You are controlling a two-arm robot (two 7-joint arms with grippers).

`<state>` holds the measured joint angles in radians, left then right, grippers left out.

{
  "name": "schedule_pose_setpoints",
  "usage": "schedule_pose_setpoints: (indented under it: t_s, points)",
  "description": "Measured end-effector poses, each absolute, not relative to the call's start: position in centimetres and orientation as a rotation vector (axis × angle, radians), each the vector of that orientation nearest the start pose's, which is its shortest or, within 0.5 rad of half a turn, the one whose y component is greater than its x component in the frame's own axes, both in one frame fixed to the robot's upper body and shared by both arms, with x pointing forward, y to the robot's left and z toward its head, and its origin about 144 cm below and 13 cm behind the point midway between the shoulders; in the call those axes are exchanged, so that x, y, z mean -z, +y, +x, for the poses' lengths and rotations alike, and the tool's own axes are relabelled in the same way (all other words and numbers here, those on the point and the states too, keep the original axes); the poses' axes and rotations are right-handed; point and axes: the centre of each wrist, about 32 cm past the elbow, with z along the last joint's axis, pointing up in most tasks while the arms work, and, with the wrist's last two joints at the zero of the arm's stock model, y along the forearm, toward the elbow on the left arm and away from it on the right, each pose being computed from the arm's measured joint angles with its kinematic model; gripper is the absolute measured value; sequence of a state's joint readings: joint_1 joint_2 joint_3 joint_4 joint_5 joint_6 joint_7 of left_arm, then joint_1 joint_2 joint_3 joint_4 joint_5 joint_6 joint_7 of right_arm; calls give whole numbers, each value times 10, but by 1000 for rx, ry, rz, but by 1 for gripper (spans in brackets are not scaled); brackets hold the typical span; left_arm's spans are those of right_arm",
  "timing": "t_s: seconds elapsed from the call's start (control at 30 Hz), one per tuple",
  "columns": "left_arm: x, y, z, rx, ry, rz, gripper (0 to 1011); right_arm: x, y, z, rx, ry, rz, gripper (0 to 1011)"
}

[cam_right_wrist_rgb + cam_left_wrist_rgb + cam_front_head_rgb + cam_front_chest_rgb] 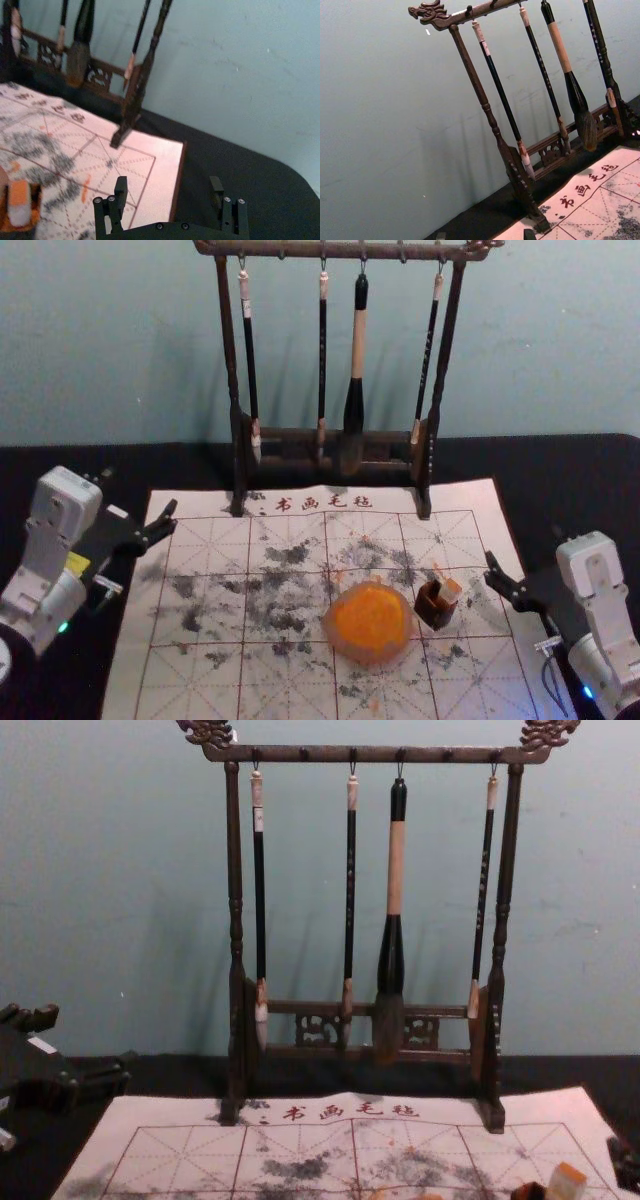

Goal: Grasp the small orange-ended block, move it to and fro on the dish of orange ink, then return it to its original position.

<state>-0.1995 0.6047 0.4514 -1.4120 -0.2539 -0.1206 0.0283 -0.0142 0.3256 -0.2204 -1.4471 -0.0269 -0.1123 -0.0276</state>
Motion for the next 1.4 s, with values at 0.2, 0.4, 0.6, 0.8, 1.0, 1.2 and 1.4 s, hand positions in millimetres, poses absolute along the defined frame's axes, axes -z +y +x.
schedule_pose_setpoints:
  t_s: [0.2, 0.4, 0.6, 0.8, 1.0, 1.2, 1.4]
  points:
    - [-1140, 310, 489, -1248, -285, 304, 1001, -1093, -268, 443, 1361, -225, -314, 1002]
    - [-1140, 310, 489, -1248, -285, 304, 1001, -1094, -268, 443, 1360, -228, -312, 1002]
    - [-1140, 310, 489, -1248, -285, 304, 1001, -1095, -268, 443, 1359, -230, -310, 1002]
    - [-1140, 310, 489, -1248, -285, 304, 1001, -1095, -268, 443, 1358, -231, -309, 1002]
    - [-1140, 310, 489, -1248, -285, 305, 1001, -1095, -268, 443, 1358, -232, -309, 1002]
    - [-1140, 310, 489, -1248, -285, 304, 1001, -1095, -268, 443, 1358, -233, -308, 1002]
    - [-1140, 310, 489, -1248, -285, 304, 1001, -1095, -268, 443, 1358, -233, -308, 1002]
